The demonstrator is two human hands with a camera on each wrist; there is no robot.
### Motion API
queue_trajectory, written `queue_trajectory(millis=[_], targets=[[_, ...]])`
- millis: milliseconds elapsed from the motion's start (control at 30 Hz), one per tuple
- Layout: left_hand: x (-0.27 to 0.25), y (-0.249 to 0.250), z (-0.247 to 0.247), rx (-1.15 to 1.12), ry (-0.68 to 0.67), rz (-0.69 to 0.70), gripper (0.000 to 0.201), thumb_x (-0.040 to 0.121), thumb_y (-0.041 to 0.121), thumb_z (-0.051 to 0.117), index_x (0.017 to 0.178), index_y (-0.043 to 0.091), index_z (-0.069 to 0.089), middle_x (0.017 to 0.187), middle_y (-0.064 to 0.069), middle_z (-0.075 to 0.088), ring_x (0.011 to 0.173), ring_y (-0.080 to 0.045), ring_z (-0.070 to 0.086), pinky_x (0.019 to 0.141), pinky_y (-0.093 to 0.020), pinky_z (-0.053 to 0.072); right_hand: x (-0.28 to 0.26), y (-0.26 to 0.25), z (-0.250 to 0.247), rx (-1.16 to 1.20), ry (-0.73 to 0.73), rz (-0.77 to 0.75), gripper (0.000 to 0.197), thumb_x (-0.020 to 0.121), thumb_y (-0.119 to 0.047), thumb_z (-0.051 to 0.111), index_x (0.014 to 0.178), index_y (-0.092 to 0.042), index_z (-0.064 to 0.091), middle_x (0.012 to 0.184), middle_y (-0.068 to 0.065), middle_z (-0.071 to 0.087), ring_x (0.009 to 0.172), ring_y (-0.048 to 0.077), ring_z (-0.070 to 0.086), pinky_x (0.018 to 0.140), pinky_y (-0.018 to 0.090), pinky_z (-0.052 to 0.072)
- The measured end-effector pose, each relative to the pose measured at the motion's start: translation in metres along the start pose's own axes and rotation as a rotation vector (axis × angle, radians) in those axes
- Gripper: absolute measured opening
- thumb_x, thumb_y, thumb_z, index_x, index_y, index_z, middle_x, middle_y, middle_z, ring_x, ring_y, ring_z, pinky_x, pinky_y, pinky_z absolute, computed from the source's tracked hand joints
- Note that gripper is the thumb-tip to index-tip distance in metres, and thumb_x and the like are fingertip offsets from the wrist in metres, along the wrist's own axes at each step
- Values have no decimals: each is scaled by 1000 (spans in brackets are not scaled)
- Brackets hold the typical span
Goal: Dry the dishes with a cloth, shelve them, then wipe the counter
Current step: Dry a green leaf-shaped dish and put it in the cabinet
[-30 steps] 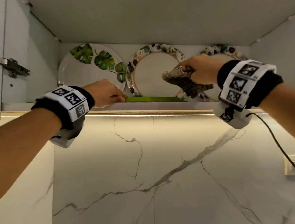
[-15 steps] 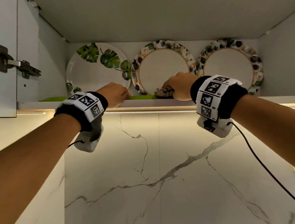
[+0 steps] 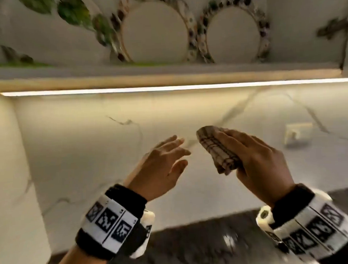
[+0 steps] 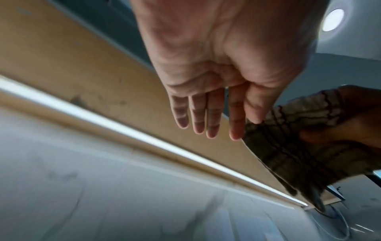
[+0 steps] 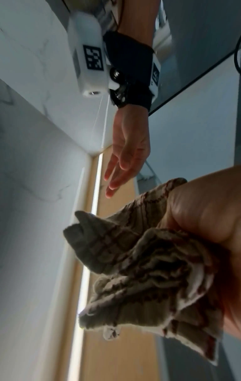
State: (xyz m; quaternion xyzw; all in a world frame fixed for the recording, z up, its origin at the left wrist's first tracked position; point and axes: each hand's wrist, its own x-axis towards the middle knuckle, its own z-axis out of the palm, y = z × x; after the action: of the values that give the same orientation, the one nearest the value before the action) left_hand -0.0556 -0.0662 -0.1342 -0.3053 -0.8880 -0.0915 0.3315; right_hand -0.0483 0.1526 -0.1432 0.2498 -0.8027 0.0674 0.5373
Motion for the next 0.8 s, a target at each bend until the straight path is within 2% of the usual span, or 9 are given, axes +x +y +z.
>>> queue_trajectory(millis=[100, 200, 267, 333, 400, 533, 633, 733, 800], targets=[[-26, 19, 70, -163, -141, -84, 35, 84, 23, 48, 105, 7, 70, 127, -18, 60, 123, -33, 54, 104, -33, 31, -73, 16, 11, 60, -253, 198, 57, 66, -12, 58, 122, -19, 61, 117, 5, 67, 92, 29, 69, 63, 41, 59], [-59, 53, 133, -300, -298, -175, 49, 83, 35, 39, 112, 8, 67, 135, -13, 54, 130, -25, 48, 108, -26, 31, -152, 33, 8, 88, -420, 384, 62, 66, -9, 68, 125, -26, 58, 120, -2, 65, 97, 26, 67, 69, 38, 59], [-79, 82, 176, -350, -398, -175, 61, 81, 47, 32, 110, 9, 69, 131, -14, 58, 126, -26, 52, 107, -30, 34, -201, 48, 1, 103, -516, 518, 66, 66, -9, 74, 127, -28, 56, 121, -2, 64, 97, 28, 66, 69, 41, 58], [-92, 112, 218, -365, -503, -128, 69, 76, 49, 25, 106, 7, 70, 124, -17, 62, 121, -29, 56, 104, -36, 38, -244, 63, -11, 88, -581, 623, 63, 68, -8, 73, 125, -29, 57, 118, -2, 66, 93, 29, 67, 65, 40, 58], [-94, 146, 252, -379, -626, -105, 72, 76, 51, 22, 111, 8, 68, 126, -14, 61, 126, -25, 53, 105, -31, 38, -279, 83, -26, 68, -634, 705, 62, 67, -5, 73, 122, -29, 60, 113, -1, 68, 90, 28, 68, 63, 36, 56], [-62, 204, 301, -427, -729, -115, 59, 79, 39, 29, 121, 13, 61, 133, -5, 56, 130, -15, 46, 104, -21, 33, -328, 135, -58, 15, -732, 874, 59, 77, -5, 64, 129, -31, 54, 125, -3, 62, 109, 26, 60, 77, 36, 51], [-24, 250, 339, -461, -751, -84, 53, 83, 35, 32, 119, 10, 62, 128, -6, 60, 123, -18, 53, 98, -23, 37, -358, 183, -78, -25, -811, 925, 58, 81, -8, 58, 133, -32, 49, 132, -5, 57, 115, 25, 56, 81, 36, 50], [11, 287, 371, -496, -733, -22, 31, 95, 21, 47, 119, 9, 62, 125, -5, 61, 121, -21, 54, 98, -25, 37, -373, 221, -93, -57, -814, 999, 58, 83, -7, 57, 134, -33, 48, 132, -4, 56, 116, 26, 55, 84, 39, 51], [33, 311, 388, -511, -766, 41, 29, 95, 18, 48, 120, 11, 60, 125, -5, 61, 120, -21, 53, 98, -27, 37, -381, 243, -102, -97, -798, 1064, 60, 83, -5, 55, 135, -34, 47, 133, -3, 55, 115, 28, 55, 85, 40, 50]])
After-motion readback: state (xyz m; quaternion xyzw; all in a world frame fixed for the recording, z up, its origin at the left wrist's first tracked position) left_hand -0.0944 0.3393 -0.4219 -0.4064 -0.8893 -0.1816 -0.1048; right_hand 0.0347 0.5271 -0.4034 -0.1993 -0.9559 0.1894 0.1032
